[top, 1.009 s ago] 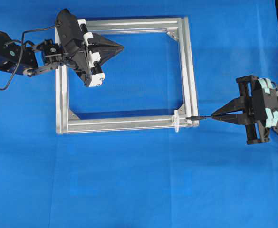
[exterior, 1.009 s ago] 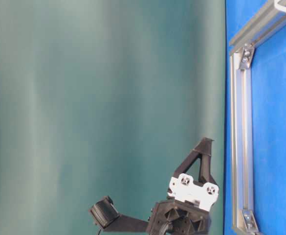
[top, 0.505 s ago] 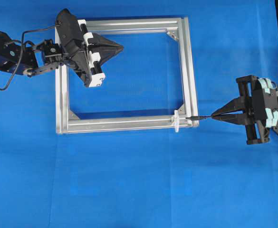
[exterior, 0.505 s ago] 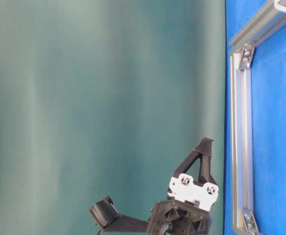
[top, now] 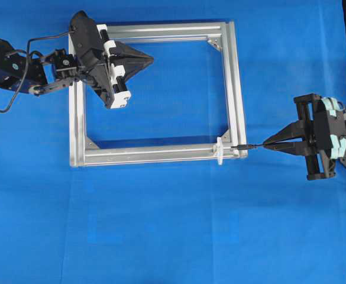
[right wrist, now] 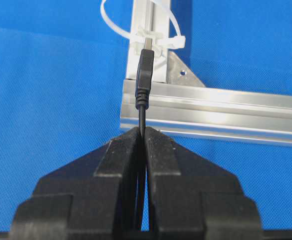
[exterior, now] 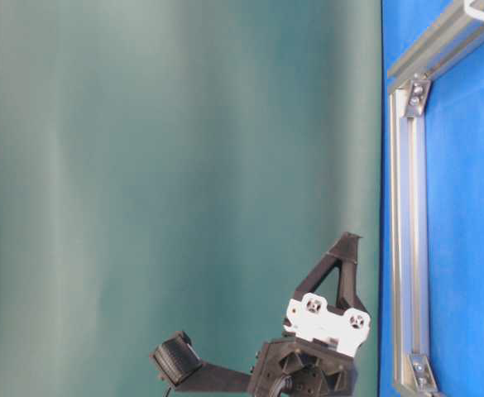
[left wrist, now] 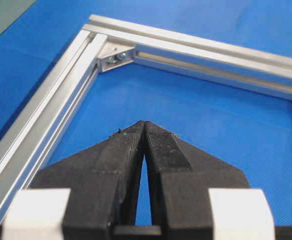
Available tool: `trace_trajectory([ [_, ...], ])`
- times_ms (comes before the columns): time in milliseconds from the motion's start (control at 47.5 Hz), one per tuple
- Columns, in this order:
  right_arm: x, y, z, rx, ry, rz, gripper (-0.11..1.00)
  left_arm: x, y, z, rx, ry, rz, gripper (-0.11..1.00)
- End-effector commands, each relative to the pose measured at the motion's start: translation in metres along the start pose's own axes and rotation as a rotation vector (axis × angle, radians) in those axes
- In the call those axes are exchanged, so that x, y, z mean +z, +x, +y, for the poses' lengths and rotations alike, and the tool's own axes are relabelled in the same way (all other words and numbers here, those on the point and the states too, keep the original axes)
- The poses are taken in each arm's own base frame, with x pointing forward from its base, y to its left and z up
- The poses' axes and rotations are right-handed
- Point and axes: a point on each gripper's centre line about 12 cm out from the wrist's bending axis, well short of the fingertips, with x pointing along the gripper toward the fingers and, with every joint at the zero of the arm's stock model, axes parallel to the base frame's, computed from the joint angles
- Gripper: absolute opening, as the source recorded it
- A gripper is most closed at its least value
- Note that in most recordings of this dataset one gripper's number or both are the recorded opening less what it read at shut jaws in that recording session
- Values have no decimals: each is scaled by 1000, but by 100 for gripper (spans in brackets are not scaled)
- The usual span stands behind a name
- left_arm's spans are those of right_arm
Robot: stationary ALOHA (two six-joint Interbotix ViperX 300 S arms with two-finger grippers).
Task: Insert the wire through the string loop located on the right side.
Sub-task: 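Push the USB plug leftward through the white zip-tie loop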
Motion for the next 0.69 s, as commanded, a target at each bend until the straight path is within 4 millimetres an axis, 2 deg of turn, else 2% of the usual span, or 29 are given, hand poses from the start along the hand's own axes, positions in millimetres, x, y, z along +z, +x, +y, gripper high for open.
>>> trace_trajectory([
  [0, 5, 0, 0, -1, 2, -22, -3, 14, -2, 0, -2, 0, -46, 0],
  [673, 8, 1, 0, 0, 9, -40, -3, 15, -1, 0, -2, -1, -49, 0],
])
